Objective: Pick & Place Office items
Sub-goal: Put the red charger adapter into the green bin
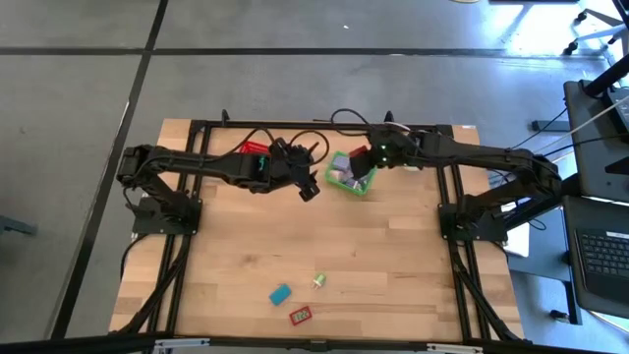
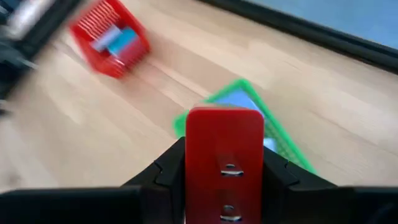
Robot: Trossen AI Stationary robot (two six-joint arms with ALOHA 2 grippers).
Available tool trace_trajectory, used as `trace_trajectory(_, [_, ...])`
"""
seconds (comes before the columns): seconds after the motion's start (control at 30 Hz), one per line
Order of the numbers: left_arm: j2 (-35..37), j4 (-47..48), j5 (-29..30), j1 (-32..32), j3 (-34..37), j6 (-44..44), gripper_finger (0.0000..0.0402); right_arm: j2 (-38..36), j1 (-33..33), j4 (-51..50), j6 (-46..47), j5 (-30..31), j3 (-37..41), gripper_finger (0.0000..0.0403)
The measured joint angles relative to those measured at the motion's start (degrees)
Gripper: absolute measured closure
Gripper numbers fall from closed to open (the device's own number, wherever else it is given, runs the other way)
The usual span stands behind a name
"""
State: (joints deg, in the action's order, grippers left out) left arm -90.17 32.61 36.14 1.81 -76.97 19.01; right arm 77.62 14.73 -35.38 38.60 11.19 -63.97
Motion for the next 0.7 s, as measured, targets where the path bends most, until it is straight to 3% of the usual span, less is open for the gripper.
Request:
trace_trajectory(0.2, [0.0, 0.2, -2.0, 1.5, 0.0, 2.3, 0.01, 3.3, 0.8, 0.0, -2.7, 0.2, 3.7, 0.028])
trace_trajectory(0.47, [0.0, 0.2, -2.9, 3.6, 0.0, 2.3, 0.01, 7.6, 0.6, 4.3, -19.7, -0.1, 5.6, 0.0279])
trace_trajectory(0.7, [0.0, 0.2, -3.1, 4.5, 0.0, 2.8, 0.01, 11.3, 0.6, 6.1, -22.5, 2.9, 6.1, 0.0278])
